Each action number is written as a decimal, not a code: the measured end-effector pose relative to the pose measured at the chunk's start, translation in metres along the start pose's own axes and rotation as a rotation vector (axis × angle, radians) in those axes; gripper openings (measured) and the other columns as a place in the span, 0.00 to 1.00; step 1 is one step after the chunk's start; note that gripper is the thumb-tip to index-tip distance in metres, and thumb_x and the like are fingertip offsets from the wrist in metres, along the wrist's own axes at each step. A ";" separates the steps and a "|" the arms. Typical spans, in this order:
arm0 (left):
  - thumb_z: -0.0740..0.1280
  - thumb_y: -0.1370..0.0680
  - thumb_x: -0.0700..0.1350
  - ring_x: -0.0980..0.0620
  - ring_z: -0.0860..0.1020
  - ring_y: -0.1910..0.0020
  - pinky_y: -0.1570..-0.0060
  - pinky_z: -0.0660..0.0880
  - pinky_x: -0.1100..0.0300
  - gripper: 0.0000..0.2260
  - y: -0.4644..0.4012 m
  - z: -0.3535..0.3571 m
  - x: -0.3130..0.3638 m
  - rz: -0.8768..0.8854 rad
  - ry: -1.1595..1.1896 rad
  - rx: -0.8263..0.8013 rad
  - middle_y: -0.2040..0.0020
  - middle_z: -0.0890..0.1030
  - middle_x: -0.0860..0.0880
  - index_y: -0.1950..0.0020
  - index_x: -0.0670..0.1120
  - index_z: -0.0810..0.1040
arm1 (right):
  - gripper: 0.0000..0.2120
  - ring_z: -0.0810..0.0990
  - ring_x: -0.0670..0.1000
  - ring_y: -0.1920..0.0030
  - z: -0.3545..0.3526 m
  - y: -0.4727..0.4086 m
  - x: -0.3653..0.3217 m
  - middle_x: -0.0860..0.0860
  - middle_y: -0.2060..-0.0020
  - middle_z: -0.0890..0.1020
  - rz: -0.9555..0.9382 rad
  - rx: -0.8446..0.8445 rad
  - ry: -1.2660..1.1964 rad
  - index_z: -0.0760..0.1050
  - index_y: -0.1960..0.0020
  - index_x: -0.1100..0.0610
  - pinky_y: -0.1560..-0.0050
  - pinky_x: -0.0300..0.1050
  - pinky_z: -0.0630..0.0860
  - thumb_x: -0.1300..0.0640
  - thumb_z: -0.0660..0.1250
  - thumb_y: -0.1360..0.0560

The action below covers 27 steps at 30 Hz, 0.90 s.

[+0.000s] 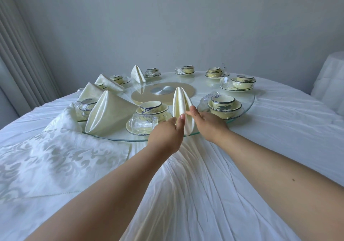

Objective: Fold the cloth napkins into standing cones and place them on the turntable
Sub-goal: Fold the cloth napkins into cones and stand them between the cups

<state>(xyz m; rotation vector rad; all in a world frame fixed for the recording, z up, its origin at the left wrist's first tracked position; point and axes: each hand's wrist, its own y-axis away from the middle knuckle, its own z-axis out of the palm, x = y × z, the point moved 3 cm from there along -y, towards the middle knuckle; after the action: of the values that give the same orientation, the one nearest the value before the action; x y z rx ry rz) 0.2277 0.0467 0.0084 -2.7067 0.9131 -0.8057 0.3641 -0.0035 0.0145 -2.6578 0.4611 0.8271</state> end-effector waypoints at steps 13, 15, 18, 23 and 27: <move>0.49 0.20 0.61 0.48 0.71 0.62 0.64 0.64 0.55 0.20 0.047 -0.038 -0.022 -0.021 0.039 0.101 0.63 0.71 0.50 0.66 0.51 0.63 | 0.33 0.78 0.56 0.48 0.003 0.030 -0.032 0.53 0.54 0.82 -0.112 0.126 -0.148 0.79 0.44 0.52 0.45 0.50 0.74 0.34 0.42 0.22; 0.52 0.20 0.59 0.50 0.69 0.60 0.62 0.63 0.56 0.19 0.070 -0.051 -0.043 -0.025 0.021 0.089 0.63 0.69 0.53 0.68 0.53 0.62 | 0.34 0.78 0.53 0.55 0.012 0.039 -0.047 0.47 0.64 0.79 -0.157 0.103 -0.231 0.80 0.48 0.52 0.50 0.48 0.74 0.31 0.43 0.24; 0.58 0.21 0.58 0.54 0.72 0.54 0.58 0.65 0.59 0.14 0.107 -0.075 -0.084 -0.046 0.000 0.035 0.58 0.73 0.56 0.65 0.57 0.69 | 0.30 0.72 0.44 0.63 0.033 0.052 -0.071 0.41 0.71 0.72 -0.181 -0.015 -0.349 0.81 0.50 0.50 0.52 0.44 0.69 0.33 0.47 0.23; 0.66 0.26 0.62 0.54 0.70 0.41 0.41 0.67 0.60 0.16 0.160 -0.115 -0.169 -0.141 -0.122 -0.048 0.44 0.78 0.57 0.44 0.55 0.81 | 0.31 0.76 0.48 0.63 0.073 0.075 -0.101 0.47 0.67 0.76 -0.171 -0.258 -0.358 0.80 0.55 0.52 0.52 0.47 0.73 0.31 0.47 0.24; 0.73 0.33 0.59 0.61 0.76 0.52 0.48 0.68 0.64 0.12 0.174 -0.121 -0.192 -0.193 0.007 -0.012 0.53 0.79 0.59 0.54 0.54 0.84 | 0.31 0.75 0.50 0.65 0.096 0.087 -0.119 0.51 0.66 0.77 -0.130 -0.370 -0.402 0.80 0.53 0.57 0.57 0.45 0.73 0.33 0.50 0.23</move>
<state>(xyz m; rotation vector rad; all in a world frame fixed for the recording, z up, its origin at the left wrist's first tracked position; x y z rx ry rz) -0.0548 0.0250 -0.0307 -2.8360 0.6661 -0.8474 0.1903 -0.0193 -0.0079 -2.6933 0.0332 1.4811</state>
